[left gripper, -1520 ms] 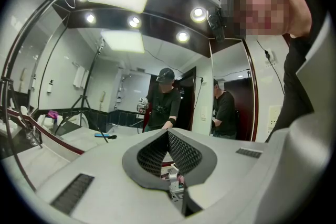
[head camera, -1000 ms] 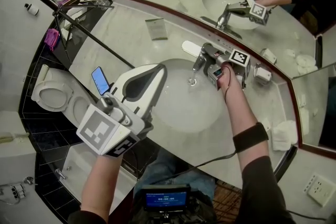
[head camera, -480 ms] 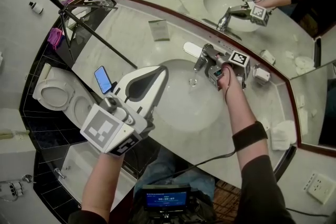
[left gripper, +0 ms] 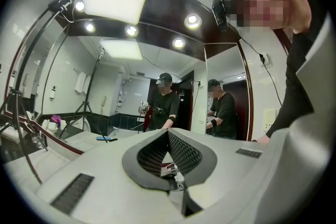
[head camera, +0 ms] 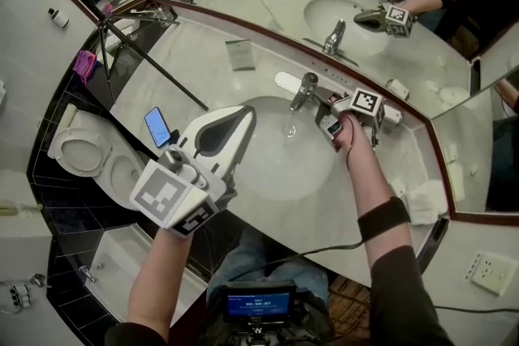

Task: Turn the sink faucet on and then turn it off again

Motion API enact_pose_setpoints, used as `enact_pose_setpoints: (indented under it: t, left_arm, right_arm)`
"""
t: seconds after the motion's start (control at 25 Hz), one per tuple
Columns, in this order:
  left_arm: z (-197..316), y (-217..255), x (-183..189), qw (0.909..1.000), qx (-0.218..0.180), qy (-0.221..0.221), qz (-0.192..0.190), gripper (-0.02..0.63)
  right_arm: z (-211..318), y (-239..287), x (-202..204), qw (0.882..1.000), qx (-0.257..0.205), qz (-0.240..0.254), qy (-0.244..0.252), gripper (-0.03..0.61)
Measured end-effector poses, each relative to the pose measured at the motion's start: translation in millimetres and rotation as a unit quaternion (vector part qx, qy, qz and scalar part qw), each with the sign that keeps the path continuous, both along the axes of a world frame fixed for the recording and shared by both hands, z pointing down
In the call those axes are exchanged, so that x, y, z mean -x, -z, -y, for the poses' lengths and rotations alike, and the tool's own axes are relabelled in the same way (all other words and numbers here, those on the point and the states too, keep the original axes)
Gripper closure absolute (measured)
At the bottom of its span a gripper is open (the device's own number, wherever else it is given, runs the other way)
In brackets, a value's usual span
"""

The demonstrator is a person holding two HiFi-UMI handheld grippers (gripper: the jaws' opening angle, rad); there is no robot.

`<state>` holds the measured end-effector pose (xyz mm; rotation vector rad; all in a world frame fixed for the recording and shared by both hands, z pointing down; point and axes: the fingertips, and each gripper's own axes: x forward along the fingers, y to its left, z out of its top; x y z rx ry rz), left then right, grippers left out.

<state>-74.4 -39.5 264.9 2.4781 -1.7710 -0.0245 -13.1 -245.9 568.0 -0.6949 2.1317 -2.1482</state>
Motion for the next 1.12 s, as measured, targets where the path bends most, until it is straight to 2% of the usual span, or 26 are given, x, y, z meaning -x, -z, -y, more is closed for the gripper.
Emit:
enact_pose_setpoints:
  t: [0.12, 0.2, 0.4, 0.8, 1.12]
  left_arm:
    - [-5.8, 4.2, -5.2, 1.0, -0.003, -0.003, -0.004, 0.614]
    - [-9.5, 5.3, -7.2, 1.0, -0.002, -0.004, -0.006, 0.614]
    - [-19.7, 8.7, -6.1, 0.9998, 0.002, -0.002, -0.018, 0.614]
    - [-22.9, 1.5, -21.5, 0.9995, 0.005, -0.013, -0.029, 0.614]
    - [-21.4, -3.3, -32.1, 0.9988, 0.004, -0.033, -0.036, 0.614]
  right_arm:
    - [-8.8, 7.6, -20.1, 0.999, -0.029, -0.015, 0.009, 0.578]
    - [-20.4, 16.2, -32.7, 1.0, -0.027, -0.006, 0.003, 0.578]
    - [-52.8, 27.8, -80.1, 0.998, -0.019, 0.034, -0.043, 0.578]
    - [-114.1, 28.1, -198.2, 0.992, -0.027, 0.041, -0.118, 0.577]
    - [-151.6, 31.0, -267.6, 0.98, -0.026, 0.049, -0.192, 0.577]
